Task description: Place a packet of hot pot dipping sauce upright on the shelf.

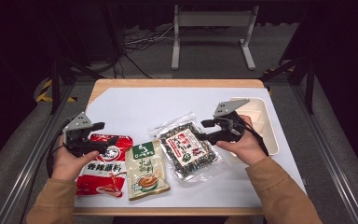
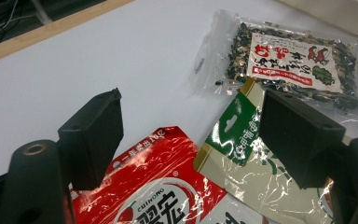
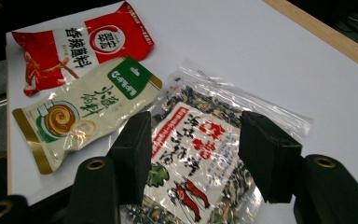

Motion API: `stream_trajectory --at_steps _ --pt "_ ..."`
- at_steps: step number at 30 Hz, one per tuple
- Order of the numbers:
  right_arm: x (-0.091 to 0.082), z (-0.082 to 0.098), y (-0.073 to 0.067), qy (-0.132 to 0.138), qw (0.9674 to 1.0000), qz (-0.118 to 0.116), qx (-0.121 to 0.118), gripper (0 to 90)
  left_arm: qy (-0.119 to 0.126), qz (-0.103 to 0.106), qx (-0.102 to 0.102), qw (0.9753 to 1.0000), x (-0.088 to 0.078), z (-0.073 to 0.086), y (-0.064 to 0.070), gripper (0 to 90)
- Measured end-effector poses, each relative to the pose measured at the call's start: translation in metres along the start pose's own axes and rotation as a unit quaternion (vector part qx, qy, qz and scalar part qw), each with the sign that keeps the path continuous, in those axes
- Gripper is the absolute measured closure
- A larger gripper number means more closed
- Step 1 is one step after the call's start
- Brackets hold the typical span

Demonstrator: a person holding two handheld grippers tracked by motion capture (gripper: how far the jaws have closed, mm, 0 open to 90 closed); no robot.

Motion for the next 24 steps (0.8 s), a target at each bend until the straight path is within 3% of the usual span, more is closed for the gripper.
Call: stream_trajectory --at_steps 13,24 --pt "0.039 -0.03 -0.025 -0.014 0.9985 -0.042 -0.031 42.3 0.004 -0.008 -0.004 0.9999 -0.008 0.005 -0.001 22.2" --pt "0.067 -0.045 -0.029 -0.03 0.9973 -0.057 -0.037 41.0 0.006 -0.009 -0.008 0.9999 -0.01 0.006 -0.002 22.2"
Point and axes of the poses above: each handheld gripper's, and its own axes: x roughly forward along the jaws, z roughly out of its underside, y roughly to its right, the point moved 3 cm from there along x, roughly forward along the jaws, and after that the axes turned 8 degrees about z, right-handed, at the moved point
